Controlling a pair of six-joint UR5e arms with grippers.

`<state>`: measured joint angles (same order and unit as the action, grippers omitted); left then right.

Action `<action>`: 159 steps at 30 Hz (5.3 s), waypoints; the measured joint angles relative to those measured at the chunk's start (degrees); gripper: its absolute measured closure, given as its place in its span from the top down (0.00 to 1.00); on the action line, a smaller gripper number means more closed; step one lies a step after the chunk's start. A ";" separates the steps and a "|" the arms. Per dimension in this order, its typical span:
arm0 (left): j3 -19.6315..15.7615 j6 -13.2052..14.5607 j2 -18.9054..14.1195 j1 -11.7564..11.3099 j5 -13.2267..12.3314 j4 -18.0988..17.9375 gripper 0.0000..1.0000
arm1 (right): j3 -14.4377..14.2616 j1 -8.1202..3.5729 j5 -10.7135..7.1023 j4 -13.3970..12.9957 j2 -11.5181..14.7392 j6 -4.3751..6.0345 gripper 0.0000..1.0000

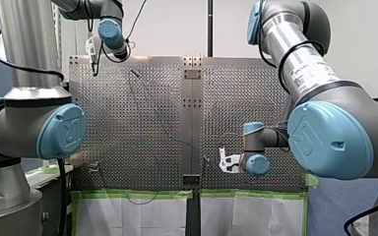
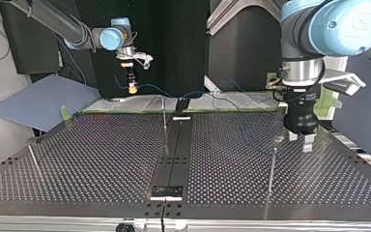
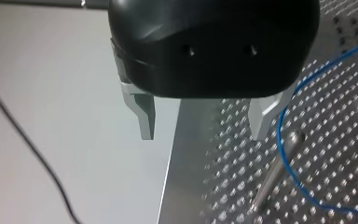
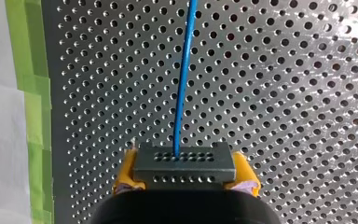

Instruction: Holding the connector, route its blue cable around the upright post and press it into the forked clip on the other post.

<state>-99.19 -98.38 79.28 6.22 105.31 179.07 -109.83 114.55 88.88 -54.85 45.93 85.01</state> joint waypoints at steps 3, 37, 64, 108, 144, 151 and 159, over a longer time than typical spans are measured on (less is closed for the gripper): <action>-0.05 -1.38 0.01 -0.42 1.38 -0.30 1.00 | 0.00 0.00 -0.01 0.07 0.00 0.00 0.00; -5.75 -18.17 5.81 -5.35 -9.54 -14.34 1.00 | 0.00 -0.05 -0.01 0.02 0.00 -0.08 0.00; -9.73 -32.74 8.87 -7.91 -19.88 -25.64 1.00 | 0.00 -0.01 0.00 0.38 0.00 -0.35 0.00; -8.40 -42.73 9.78 -13.92 -26.18 -33.61 1.00 | 0.00 0.02 0.08 0.64 0.00 -0.71 0.00; 7.47 -41.47 13.68 -11.65 -23.44 -26.04 1.00 | 0.14 0.11 0.07 -0.01 0.00 -0.21 0.00; 8.63 -39.87 13.81 -11.72 -21.14 -23.91 1.00 | 0.14 0.11 0.05 0.32 0.00 -0.33 0.00; 8.66 -35.87 16.43 -11.21 -17.04 -19.89 1.00 | 0.15 0.13 0.02 0.46 0.00 -0.52 0.00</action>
<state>-90.52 -134.25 95.71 -4.99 88.27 159.18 -109.68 114.68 88.90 -54.38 45.93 84.49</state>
